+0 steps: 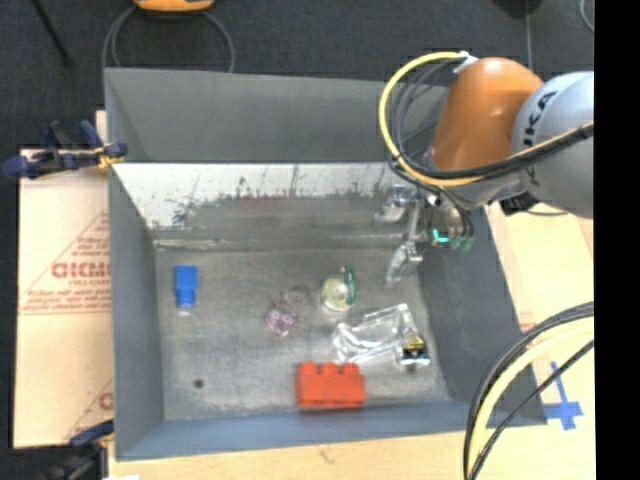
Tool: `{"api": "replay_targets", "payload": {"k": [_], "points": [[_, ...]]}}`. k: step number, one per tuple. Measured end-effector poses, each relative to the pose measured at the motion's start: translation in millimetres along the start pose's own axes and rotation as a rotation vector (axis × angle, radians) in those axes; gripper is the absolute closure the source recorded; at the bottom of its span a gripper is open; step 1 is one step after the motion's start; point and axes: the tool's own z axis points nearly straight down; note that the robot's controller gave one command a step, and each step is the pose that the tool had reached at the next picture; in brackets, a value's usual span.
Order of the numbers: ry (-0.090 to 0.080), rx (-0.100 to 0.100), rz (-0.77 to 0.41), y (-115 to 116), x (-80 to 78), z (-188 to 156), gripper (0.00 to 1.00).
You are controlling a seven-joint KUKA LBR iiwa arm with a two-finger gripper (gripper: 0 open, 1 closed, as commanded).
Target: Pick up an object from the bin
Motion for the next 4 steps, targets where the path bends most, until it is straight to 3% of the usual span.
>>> {"api": "replay_targets", "payload": {"k": [1, 2, 3, 4], "points": [[-0.011, 0.001, -0.421, 59, 11.2, 68, 0.00], [-0.007, 0.001, -0.423, 60, 12.2, 70, 1.00], [-0.016, 0.004, -0.462, 61, -7.3, -30, 1.00], [-0.017, 0.005, -0.434, 31, -3.2, -160, 1.00]]}}
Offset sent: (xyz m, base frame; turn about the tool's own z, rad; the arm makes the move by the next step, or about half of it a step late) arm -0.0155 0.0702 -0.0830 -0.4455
